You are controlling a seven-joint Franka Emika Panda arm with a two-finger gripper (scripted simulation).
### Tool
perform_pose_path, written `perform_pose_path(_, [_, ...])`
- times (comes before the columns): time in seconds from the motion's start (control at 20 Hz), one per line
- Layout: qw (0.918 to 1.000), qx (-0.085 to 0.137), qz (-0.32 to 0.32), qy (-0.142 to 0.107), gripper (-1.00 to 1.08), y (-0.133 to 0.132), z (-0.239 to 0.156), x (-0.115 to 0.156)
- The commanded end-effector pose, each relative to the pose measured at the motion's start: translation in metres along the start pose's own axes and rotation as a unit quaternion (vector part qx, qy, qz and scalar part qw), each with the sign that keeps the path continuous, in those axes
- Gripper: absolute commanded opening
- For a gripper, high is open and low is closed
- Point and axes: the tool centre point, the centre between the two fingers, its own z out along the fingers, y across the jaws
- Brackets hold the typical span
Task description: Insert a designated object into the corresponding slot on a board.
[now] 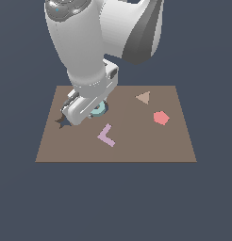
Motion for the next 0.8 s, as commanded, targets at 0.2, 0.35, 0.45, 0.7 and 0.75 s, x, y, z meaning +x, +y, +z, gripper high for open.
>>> perform_pose_path(0.2, [0.9987,0.000,0.052,0.000,-1.00,0.013,0.000,0.001])
perform_pose_path(0.35, [0.9979,0.000,0.065,0.000,-1.00,0.017,-0.001,0.001])
perform_pose_path(0.45, [0.9976,0.000,0.069,0.000,-1.00,0.018,-0.001,0.001])
perform_pose_path(0.7, [0.9975,0.000,0.070,0.000,-1.00,0.018,-0.001,0.001])
perform_pose_path(0.75, [0.9975,0.000,0.070,0.000,-1.00,0.019,0.000,0.001])
